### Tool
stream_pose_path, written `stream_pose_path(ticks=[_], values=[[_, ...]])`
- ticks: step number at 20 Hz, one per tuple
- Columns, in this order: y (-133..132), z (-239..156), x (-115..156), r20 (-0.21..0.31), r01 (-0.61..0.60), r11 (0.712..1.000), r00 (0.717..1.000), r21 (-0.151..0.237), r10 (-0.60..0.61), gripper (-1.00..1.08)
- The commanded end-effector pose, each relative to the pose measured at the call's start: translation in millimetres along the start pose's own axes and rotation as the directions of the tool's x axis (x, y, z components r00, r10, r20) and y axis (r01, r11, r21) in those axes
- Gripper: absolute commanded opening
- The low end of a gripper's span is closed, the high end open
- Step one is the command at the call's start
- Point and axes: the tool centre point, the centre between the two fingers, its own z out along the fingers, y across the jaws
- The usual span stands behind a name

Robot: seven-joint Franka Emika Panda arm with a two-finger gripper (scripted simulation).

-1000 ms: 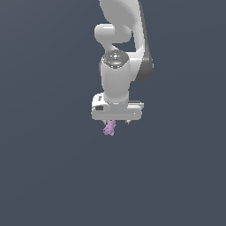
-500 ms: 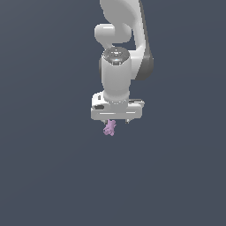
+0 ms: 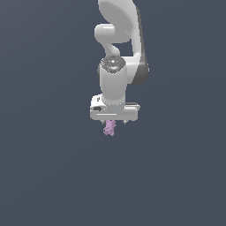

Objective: Pick up the object and move it to a goal position.

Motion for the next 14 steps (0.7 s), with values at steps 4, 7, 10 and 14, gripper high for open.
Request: stream_pose_path(ticks=[4, 7, 10, 14], values=[[14, 32, -24, 0.019, -0.08, 0.997, 0.997, -0.011, 0.08, 1.0], [20, 45, -35, 0.026, -0.113, 0.993, 0.993, -0.017, 0.114, 1.0], [23, 52, -42, 0.03, -0.135, 0.991, 0.99, -0.021, 0.135, 1.0], [25, 56, -46, 0.032, -0.145, 0.989, 0.989, -0.023, 0.146, 1.0]])
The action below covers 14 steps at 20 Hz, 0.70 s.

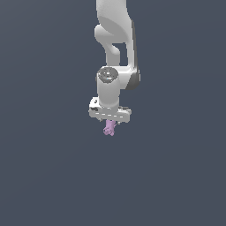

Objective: Pick up the object and move it to a goal position.

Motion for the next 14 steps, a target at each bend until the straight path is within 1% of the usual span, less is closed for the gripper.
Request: stream_pose_path(ticks=[1, 6, 14], values=[[0, 0, 0, 0.0, 0.0, 1.0, 1.0, 0.0, 0.0, 1.0], [0, 9, 0, 0.0, -0.001, 1.0, 1.0, 0.0, 0.001, 1.0], [1, 44, -2, 0.0, -0.004, 1.0, 1.0, -0.001, 0.004, 1.0]])
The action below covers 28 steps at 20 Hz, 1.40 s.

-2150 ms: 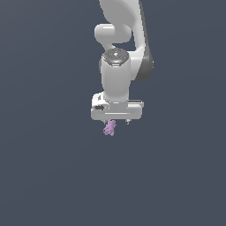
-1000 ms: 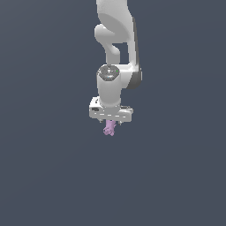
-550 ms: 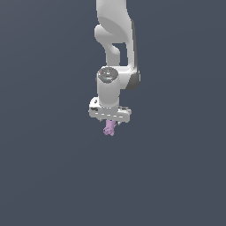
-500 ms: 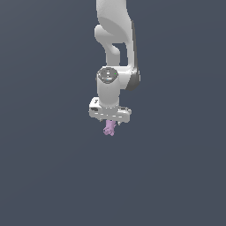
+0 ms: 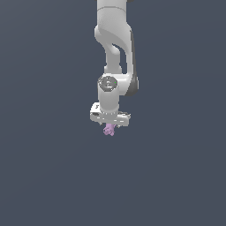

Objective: Pick up the object and move it to a goal position.

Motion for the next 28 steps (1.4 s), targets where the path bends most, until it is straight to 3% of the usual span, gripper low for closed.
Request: stream_pose_path(ticks=[1, 5, 6, 19, 28], values=[[0, 8, 0, -0.001, -0.001, 1.0, 1.0, 0.0, 0.001, 1.0], [0, 13, 1, -0.001, -0.001, 1.0, 1.0, 0.0, 0.001, 1.0], [0, 13, 1, -0.001, -0.001, 1.0, 1.0, 0.0, 0.001, -1.0], [0, 10, 2, -0.002, -0.002, 1.0, 1.0, 0.0, 0.002, -1.0], [-7, -25, 14, -0.002, -0.002, 1.0, 1.0, 0.0, 0.002, -1.0]])
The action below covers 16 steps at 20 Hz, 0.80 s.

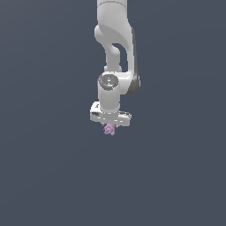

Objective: Pick up the object and move it to a goal position.

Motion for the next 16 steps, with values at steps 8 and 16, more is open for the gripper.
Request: stream_pose_path(ticks=[8, 16], values=[[-14, -72, 26, -0.001, 0.0, 1.0, 1.0, -0.001, 0.0, -1.0], [-29, -148, 56, -0.001, 0.0, 1.0, 1.0, -0.001, 0.0, -1.0]])
